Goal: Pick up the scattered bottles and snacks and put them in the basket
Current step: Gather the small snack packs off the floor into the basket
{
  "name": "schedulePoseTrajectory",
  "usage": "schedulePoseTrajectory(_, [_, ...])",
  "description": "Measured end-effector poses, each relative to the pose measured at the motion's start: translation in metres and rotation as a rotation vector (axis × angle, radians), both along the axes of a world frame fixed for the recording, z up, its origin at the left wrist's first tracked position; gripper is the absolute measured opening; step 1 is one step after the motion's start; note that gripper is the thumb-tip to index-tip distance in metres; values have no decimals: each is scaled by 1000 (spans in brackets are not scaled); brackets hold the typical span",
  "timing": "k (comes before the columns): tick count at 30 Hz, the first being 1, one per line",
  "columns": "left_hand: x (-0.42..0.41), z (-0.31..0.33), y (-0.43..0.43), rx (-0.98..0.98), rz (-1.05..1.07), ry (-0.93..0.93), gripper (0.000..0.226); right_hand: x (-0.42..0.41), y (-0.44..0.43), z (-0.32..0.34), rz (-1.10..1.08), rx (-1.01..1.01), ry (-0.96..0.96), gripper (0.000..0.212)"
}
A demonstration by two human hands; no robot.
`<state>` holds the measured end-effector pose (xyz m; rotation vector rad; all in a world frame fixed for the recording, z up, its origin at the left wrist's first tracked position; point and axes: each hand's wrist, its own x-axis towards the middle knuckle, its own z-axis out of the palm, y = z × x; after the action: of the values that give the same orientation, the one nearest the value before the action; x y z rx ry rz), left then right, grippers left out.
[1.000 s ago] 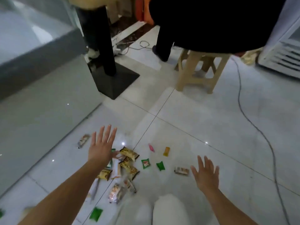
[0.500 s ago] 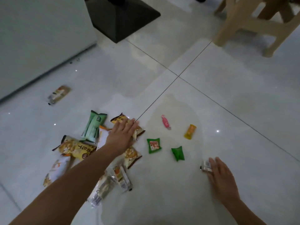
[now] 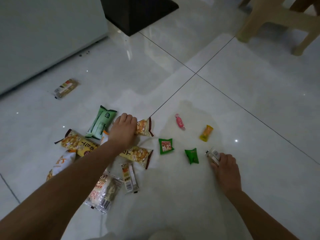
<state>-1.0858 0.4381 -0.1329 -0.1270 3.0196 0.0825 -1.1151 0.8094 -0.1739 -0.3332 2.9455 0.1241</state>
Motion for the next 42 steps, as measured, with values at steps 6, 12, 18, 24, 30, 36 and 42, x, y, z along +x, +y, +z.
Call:
schedulePoseTrajectory(6, [13, 40, -17, 166, -13, 69, 33, -28, -42, 22, 161, -92, 104, 61])
schedulePoseTrajectory(12, [84, 96, -69, 186, 335, 226, 46, -51, -152, 65, 476, -135, 83, 44])
schedulePoseTrajectory(18, [218, 137, -134, 47, 835, 256, 52, -20, -302, 125, 1092, -174, 190, 47])
schedulePoseTrajectory(24, [355, 148, -149, 43, 1426, 366, 46, 63, -428, 162, 1467, -209, 180, 48])
schedulePoseTrajectory(30, [464, 128, -127, 86, 1835, 346, 46, 222, -509, 170, 1481, -266, -194, 46])
schedulePoseTrajectory(36, [502, 101, -105, 175, 1957, 188, 53, 355, -519, 161, 1488, -316, -516, 52])
schedulePoseTrajectory(42, [503, 93, -117, 153, 1940, 88, 86, 370, -527, 148, 1481, -122, -667, 87])
